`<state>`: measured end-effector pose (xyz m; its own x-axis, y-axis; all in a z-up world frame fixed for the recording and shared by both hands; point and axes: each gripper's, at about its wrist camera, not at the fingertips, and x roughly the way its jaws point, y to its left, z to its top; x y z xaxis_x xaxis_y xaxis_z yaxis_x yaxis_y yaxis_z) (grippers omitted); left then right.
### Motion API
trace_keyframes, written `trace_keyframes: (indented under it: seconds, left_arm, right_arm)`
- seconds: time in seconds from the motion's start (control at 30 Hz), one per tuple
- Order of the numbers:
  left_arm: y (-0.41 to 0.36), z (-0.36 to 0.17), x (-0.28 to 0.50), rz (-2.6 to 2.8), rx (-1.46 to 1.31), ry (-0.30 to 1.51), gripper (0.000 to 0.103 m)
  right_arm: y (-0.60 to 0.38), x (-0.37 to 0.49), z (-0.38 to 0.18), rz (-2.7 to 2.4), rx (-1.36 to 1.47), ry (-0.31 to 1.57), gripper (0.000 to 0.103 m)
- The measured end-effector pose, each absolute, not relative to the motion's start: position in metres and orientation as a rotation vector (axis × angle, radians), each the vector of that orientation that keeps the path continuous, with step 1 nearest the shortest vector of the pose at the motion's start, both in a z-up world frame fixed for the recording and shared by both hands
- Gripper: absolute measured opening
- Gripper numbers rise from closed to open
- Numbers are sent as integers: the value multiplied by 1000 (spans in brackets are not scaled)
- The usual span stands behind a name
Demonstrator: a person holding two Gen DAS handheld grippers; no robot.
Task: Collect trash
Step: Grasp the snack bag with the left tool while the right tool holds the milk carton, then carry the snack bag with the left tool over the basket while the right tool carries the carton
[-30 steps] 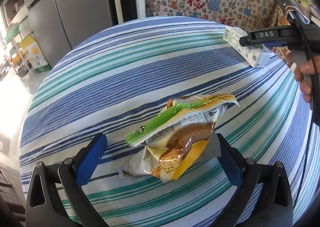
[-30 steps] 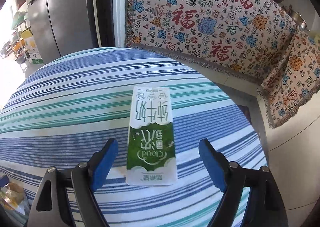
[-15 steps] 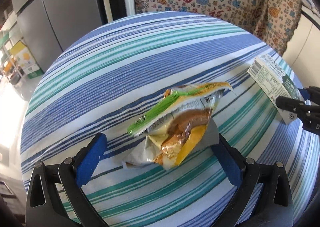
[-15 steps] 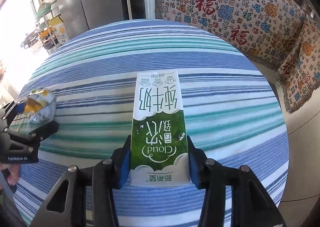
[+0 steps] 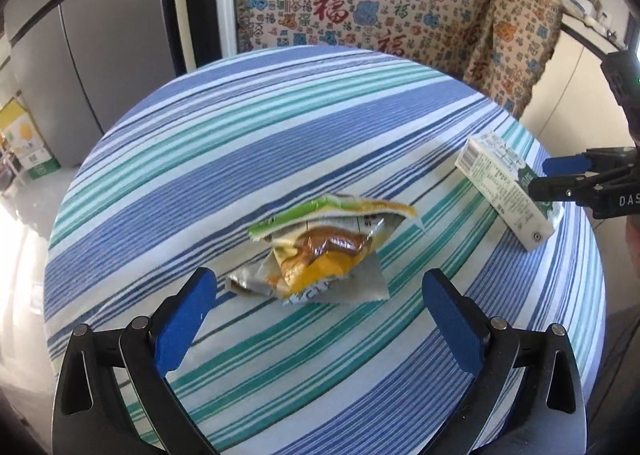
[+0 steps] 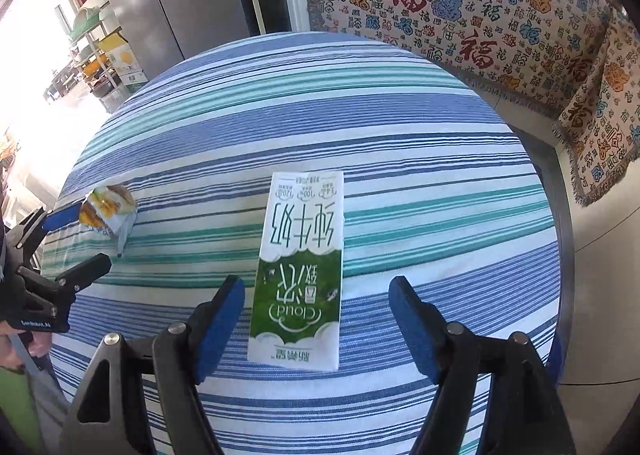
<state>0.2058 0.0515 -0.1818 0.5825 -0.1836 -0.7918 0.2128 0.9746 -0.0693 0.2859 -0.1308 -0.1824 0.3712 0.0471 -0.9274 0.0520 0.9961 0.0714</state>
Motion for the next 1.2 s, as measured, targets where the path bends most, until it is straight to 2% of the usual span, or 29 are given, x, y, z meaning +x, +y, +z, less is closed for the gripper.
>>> trace_keyframes:
  seconds: [0.07,0.13,0.17,0.2,0.23,0.3,0.33,0.4,0.47,0.8,1.2]
  left_arm:
    - [48,-181,212,-215,54,905,101]
    - [46,-182,219,-207,56,901,92]
    - [47,-183,222,-213,41,907,75]
    - [49,-183,224,-237,8,915,61]
    - [53,-184,223,-249,-18,915,60]
    - [57,-180,219,-262,-49,899,46]
    - [59,-179,218,-271,-60,891,45]
    - [62,-176,216,-287,-89,880,30]
    - [64,-174,214,-303,-128,875,24]
    - [51,-163,196,-346,-163,827,20]
    - [-55,-131,174,-540,-124,809,20]
  right_arm:
    - [-126,297,-185,-2,86,1220,76]
    - [-119,307,-194,-19,29,1268,75]
    - [-117,310,-196,-31,6,1275,71]
    - [-117,310,-196,-38,1,1275,49]
    - [-117,307,-193,-44,2,1268,48]
    - [-117,298,-183,-25,6,1228,48]
    - [-117,292,-179,-16,13,1214,47]
    - [-118,281,-172,3,30,1190,47]
    - [-122,272,-167,14,36,1172,48]
    - [-153,232,-153,14,116,1111,48]
    - [-251,169,-138,-121,258,1067,48]
